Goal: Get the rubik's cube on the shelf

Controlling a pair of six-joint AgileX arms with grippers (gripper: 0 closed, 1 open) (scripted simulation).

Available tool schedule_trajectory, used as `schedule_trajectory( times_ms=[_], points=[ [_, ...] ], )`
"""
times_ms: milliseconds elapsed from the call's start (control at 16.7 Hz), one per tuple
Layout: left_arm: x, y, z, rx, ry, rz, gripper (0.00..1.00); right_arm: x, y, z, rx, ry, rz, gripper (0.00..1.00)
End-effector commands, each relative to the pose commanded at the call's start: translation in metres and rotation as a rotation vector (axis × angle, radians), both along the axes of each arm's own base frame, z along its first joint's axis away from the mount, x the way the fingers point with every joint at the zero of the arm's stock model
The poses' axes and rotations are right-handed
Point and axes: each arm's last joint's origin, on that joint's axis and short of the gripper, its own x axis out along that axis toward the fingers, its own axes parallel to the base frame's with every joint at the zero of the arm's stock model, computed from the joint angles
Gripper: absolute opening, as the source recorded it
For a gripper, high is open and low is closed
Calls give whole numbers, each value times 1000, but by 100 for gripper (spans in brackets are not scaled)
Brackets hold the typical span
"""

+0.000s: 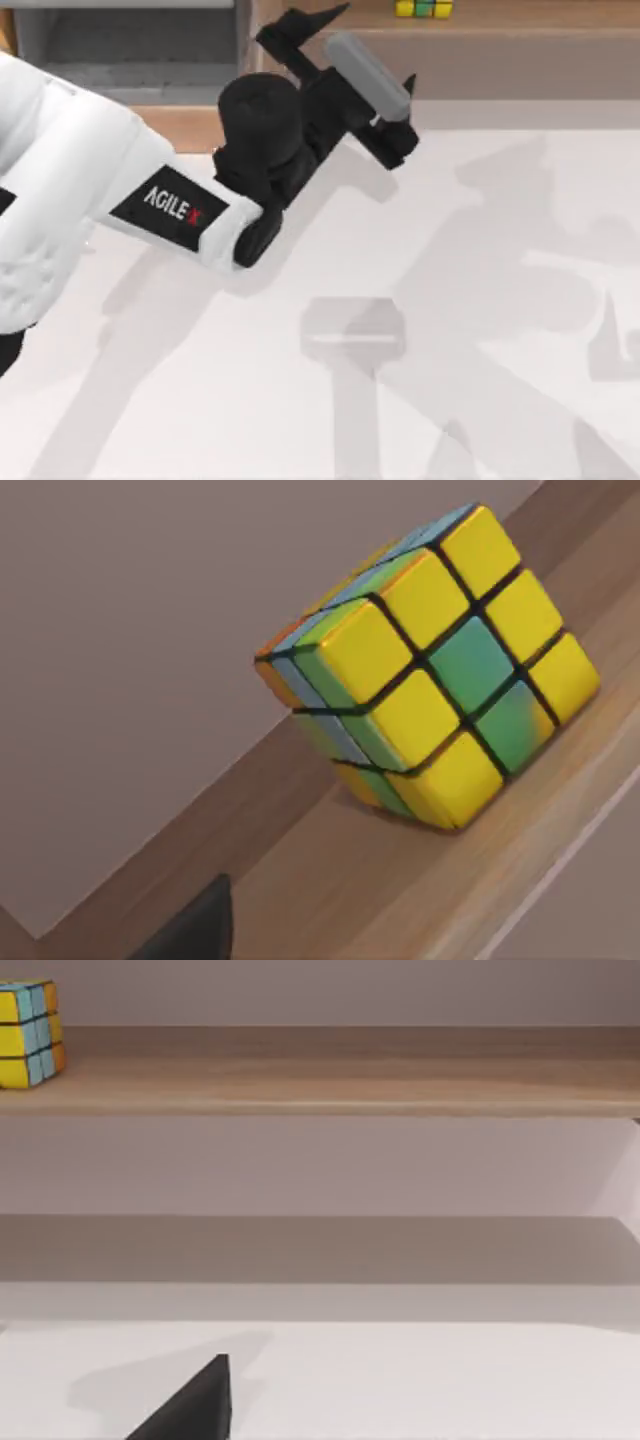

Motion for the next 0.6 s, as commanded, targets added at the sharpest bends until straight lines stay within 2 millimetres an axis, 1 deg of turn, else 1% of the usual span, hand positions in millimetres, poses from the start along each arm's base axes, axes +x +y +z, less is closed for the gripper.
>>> schedule_trajectory(
  times_ms=[120, 300, 480, 600],
  points=[
    [-12, 48, -8, 113, -32, -36, 100, 0, 0, 0, 0, 0, 0, 100],
    [-36, 126, -19, 266, -80, -45, 100, 0, 0, 0, 0, 0, 0, 100],
    [-68, 202, -27, 403, -122, -1, 100, 0, 0, 0, 0, 0, 0, 100],
    [-93, 246, -30, 486, -144, 53, 100, 0, 0, 0, 0, 0, 0, 100]
  ],
)
